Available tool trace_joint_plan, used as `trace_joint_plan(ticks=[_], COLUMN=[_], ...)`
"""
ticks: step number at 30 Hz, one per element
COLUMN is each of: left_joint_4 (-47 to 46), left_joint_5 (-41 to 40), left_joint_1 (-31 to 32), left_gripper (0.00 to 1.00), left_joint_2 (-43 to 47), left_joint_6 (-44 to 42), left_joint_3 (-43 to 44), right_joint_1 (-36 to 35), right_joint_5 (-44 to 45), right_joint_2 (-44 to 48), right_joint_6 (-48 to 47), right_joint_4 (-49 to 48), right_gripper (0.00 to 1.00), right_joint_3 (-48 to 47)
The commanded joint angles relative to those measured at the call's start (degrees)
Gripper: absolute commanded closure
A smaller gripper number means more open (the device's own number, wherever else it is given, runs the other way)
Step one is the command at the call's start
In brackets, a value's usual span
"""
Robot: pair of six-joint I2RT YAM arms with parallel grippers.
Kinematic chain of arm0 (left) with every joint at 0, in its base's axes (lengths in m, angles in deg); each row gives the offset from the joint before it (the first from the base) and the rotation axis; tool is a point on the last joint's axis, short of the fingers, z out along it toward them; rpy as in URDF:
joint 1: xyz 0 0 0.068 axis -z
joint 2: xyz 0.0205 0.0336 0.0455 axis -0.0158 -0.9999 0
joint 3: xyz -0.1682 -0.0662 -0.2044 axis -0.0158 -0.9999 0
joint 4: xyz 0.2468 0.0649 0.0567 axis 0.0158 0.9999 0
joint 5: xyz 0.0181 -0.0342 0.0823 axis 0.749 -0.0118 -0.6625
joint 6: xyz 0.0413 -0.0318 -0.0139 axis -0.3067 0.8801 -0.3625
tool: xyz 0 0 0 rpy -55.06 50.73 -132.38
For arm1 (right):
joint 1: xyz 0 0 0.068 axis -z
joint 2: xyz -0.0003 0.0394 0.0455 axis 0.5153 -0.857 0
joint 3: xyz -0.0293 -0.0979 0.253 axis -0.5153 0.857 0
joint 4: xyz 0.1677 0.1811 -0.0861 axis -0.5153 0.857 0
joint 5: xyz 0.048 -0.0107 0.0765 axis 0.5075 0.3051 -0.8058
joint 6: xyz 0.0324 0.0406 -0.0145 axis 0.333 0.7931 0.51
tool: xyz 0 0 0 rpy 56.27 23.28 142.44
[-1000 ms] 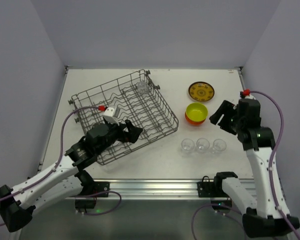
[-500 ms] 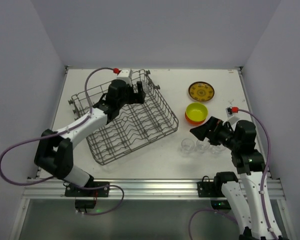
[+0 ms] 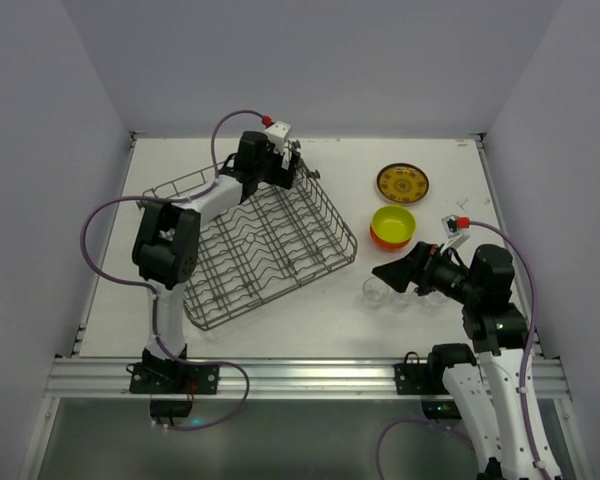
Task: Unload the mixed dishes from the dish rack
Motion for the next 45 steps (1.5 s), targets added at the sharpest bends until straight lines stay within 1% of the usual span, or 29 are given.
trace_joint_plan(ticks=[1,3,5,9,12,14,15,16,18,20,21,23,24,26,27,28,31,34,35,39,42,43,44,45], left_joint_4=[-0.13,2.67,5.48,8.22,8.22,8.4,8.4,8.4,8.57,9.89,10.24,10.33,10.33,10.68,10.94,11.12,11.03,9.98,9.46,5.5,0.94,-2.29,-3.98,-9.13], left_joint_5=[3.49,3.74,4.79,4.89,6.82,7.08,7.69,8.14,8.75,8.93,9.63,10.16,10.34,10.43,10.86,11.13,12.71,14.2,14.47,16.05,17.18,17.54,18.94,20.17], left_joint_1=[-0.58,-0.75,-1.19,-1.81,-1.98,-1.98,-1.98,-1.98,-1.98,-1.98,-1.98,-1.98,-1.98,-1.98,-1.98,-1.98,-1.98,-1.98,-1.98,-1.98,-1.98,-1.98,-1.98,-1.98], left_gripper=[0.0,0.0,0.0,0.02,0.1,0.21,0.25,0.25,0.35,0.41,0.52,0.62,0.76,0.86,0.96,1.0,1.0,1.0,1.0,1.0,1.0,1.0,1.0,1.0], left_joint_2=[-2.88,-6.21,-8.16,-12.12,-13.09,-12.92,-12.74,-12.65,-12.91,-13.18,-13.27,-12.92,-12.48,-12.04,-11.34,-10.9,-7.92,-3.7,-1.08,6.49,13.61,15.54,19.91,22.48], left_joint_6=[-7.44,-8.67,-8.94,-9.11,-8.68,-8.24,-7.97,-7.97,-7.97,-8.06,-8.06,-8.06,-7.97,-7.8,-7.88,-7.8,-7.62,-6.66,-5.78,-2.71,3.96,6.5,12.45,15.9], left_joint_3=[6.25,9.16,12.59,17.78,18.93,19.63,19.63,19.63,19.81,20.24,20.33,19.81,19.46,19.37,19.45,19.37,18.84,17.7,17.18,11.99,6.29,4.18,-0.54,-3.54], right_joint_1=[-0.07,-0.07,-0.07,-0.07,-0.07,-0.07,-0.07,-0.07,-0.07,-0.07,-0.07,-0.07,-0.07,-0.07,-0.07,-0.07,-0.07,-0.07,-0.07,0.02,-0.07,-0.07,0.02,-0.07], right_joint_5=[-4.17,-3.92,-2.69,-3.21,-3.04,-2.95,-3.12,-3.13,-3.3,-3.3,-3.3,-3.3,-3.21,-3.21,-3.3,-3.3,-3.48,-3.65,-3.74,-4.18,-4.62,-4.97,-5.41,-6.54], right_joint_2=[1.61,1.7,1.27,1.88,2.58,2.58,2.49,2.41,2.14,2.14,2.23,2.23,2.23,2.14,2.14,2.14,1.97,1.79,1.79,1.97,2.05,2.14,2.4,2.67], right_joint_6=[-1.2,-1.46,-2.25,-2.08,-1.99,-1.91,-1.91,-1.91,-1.82,-1.82,-1.82,-1.82,-1.73,-1.73,-1.73,-1.73,-1.64,-1.55,-1.38,-0.94,-0.07,0.37,1.51,2.48], right_joint_4=[-1.99,-3.23,-1.84,-2.35,-2.18,-2.0,-2.0,-2.0,-2.09,-2.09,-2.0,-2.09,-2.09,-2.0,-2.0,-2.18,-2.35,-2.53,-2.7,-3.05,-3.84,-5.06,-5.86,-8.3], right_gripper=[0.01,0.01,0.01,0.01,0.01,0.01,0.01,0.01,0.01,0.01,0.01,0.01,0.01,0.01,0.01,0.01,0.01,0.01,0.01,0.01,0.01,0.01,0.01,0.01], right_joint_3=[0.2,0.99,1.17,2.14,2.05,1.88,1.79,1.7,1.7,1.79,1.87,1.96,1.88,1.79,1.79,1.61,1.7,1.79,1.79,1.61,2.05,2.31,2.49,3.27])
